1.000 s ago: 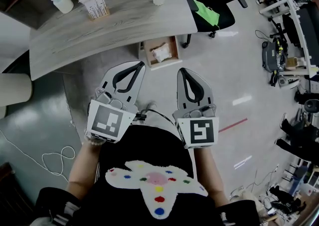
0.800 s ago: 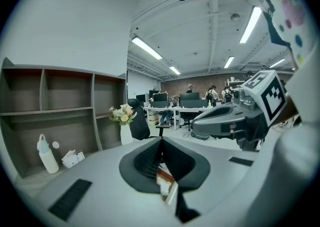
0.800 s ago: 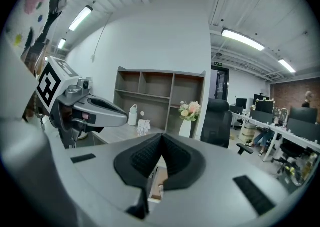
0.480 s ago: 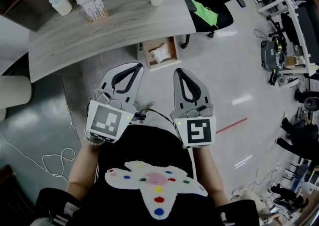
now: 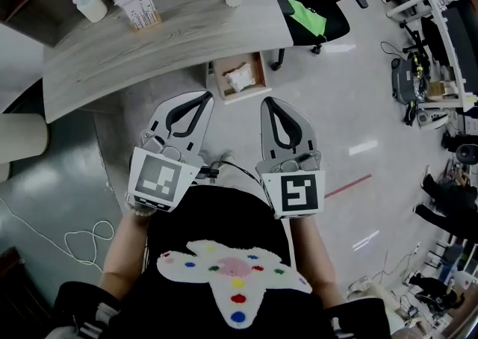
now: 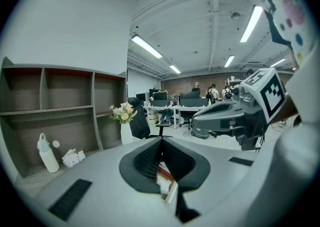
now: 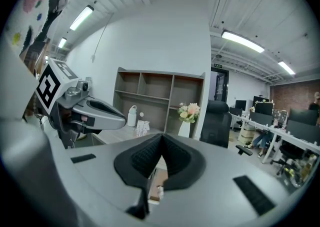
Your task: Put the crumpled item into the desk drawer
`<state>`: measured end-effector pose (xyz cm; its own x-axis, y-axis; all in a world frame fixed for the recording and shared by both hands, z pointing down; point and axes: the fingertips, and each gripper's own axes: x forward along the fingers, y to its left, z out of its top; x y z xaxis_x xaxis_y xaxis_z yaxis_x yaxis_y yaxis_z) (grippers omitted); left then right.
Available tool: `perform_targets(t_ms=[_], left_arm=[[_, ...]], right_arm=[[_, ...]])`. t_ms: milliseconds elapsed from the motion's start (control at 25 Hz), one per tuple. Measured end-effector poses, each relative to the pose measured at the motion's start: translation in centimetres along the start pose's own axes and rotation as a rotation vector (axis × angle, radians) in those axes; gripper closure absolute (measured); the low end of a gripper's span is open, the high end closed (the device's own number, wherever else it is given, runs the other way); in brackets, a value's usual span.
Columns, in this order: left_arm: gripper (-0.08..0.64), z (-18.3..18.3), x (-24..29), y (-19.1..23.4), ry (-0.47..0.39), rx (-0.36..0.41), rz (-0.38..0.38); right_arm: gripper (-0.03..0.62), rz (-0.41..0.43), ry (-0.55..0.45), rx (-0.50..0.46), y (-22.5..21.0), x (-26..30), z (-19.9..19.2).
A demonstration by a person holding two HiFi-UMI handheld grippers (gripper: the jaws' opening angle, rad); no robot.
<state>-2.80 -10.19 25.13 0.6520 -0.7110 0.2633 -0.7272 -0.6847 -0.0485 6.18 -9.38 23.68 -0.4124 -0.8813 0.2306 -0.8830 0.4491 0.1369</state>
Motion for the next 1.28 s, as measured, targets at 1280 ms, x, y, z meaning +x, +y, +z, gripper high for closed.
perform_targets(t_ms=[1280], left_arm=[[0.548,-0.9,-0.8,0.2,0.022,-0.005,0.022]], right_arm=[[0.589,0.025,0.006,-0.011,0.8,-0.4,-0.6]])
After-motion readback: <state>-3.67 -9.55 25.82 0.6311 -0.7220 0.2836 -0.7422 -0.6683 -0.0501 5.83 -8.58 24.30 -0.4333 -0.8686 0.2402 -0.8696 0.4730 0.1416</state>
